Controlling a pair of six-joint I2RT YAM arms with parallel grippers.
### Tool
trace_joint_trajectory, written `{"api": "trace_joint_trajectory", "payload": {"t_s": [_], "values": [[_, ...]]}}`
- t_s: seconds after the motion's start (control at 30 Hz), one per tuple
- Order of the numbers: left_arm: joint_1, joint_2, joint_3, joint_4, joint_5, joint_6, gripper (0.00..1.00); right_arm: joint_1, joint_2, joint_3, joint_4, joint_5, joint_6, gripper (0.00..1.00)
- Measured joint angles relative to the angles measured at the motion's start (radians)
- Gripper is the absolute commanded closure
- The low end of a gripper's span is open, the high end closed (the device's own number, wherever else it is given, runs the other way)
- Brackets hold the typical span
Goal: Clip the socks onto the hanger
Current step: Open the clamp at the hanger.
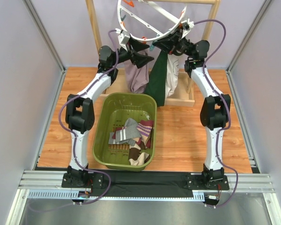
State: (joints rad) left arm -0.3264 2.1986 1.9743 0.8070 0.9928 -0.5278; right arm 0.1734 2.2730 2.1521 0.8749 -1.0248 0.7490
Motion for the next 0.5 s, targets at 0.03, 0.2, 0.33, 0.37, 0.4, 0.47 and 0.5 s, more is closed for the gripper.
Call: {"api": "trace_joint_trajectory", "payload": {"t_s": [0.03,0.2,0.33,0.37,0.4,0.47,0.5], "values": [[0.004,-0.014,-0.033,-0.005,-0.024,-0.006,0.00,-0.002,0.000,-0.003,-0.026,-0.002,-0.020,1.00],[0.065,-0.136,-0.243,-0.031,-0.112,-0.051,0.00,0.010,-0.001,-0.020,-0.115,-0.016,-0.070,1.00],[0.114,-0.298,-0.391,-0.107,-0.170,-0.089,0.00,0.016,-0.001,-0.020,-0.138,-0.005,-0.040,1.00],[0.118,-0.350,-0.415,-0.143,-0.189,-0.099,0.00,0.015,-0.001,-0.020,-0.138,-0.005,-0.026,1.00],[0.119,-0.388,-0.431,-0.171,-0.203,-0.106,0.00,0.015,-0.002,-0.020,-0.138,-0.005,-0.014,1.00],[0.114,-0.481,-0.459,-0.246,-0.243,-0.124,0.00,0.015,-0.011,-0.033,-0.143,0.004,0.016,1.00],[0.111,-0.525,-0.469,-0.290,-0.262,-0.131,0.00,0.015,-0.021,-0.049,-0.144,0.008,0.026,1.00]]}}
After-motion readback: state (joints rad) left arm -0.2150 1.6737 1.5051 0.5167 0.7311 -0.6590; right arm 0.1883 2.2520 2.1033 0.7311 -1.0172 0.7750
